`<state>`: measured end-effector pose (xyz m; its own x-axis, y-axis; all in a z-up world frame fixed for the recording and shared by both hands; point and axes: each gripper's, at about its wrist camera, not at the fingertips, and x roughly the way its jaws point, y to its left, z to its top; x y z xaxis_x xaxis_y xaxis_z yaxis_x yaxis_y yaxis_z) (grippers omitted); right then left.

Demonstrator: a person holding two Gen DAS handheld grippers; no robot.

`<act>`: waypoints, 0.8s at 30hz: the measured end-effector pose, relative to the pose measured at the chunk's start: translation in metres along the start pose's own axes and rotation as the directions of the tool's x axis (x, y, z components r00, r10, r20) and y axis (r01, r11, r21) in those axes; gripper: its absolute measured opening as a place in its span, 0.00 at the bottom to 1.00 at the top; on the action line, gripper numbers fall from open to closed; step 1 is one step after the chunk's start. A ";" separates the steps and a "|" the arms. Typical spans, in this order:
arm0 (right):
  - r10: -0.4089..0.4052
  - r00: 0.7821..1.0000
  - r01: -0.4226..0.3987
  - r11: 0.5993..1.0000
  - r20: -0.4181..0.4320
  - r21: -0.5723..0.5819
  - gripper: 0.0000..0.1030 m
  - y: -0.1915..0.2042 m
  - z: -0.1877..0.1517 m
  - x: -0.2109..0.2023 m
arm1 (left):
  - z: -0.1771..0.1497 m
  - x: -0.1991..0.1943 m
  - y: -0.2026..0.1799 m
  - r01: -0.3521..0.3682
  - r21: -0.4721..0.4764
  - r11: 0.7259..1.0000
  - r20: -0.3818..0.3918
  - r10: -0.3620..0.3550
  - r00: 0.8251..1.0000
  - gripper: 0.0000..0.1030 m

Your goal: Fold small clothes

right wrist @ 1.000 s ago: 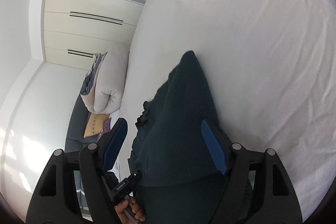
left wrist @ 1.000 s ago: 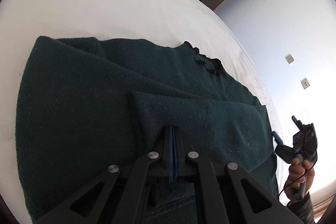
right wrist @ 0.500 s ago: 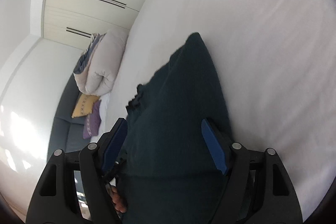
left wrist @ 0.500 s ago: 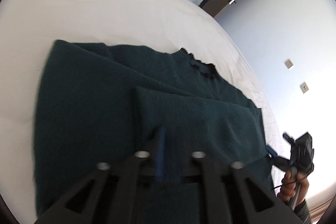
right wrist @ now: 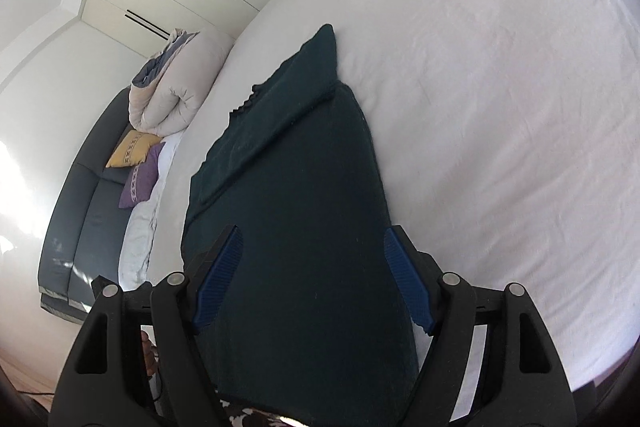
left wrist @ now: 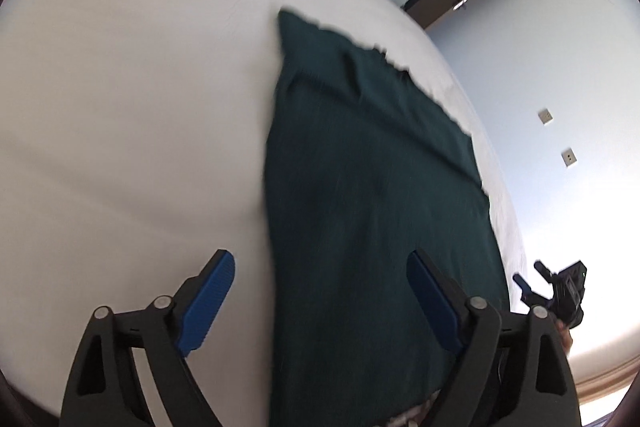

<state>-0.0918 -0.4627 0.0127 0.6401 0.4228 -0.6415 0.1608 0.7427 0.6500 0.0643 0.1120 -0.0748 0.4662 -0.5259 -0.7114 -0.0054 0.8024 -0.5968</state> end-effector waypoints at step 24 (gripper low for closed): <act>-0.034 0.985 0.049 0.995 -0.171 0.083 0.70 -0.047 -0.068 -0.052 | -0.061 0.000 0.014 0.121 -0.061 0.991 -0.169 -0.130 0.977 0.31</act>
<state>-0.1837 -0.4843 -0.0117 0.4962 0.4802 -0.7233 0.2539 0.7164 0.6498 0.0105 0.1056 -0.1057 0.3069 -0.6658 -0.6801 -0.0028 0.7139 -0.7002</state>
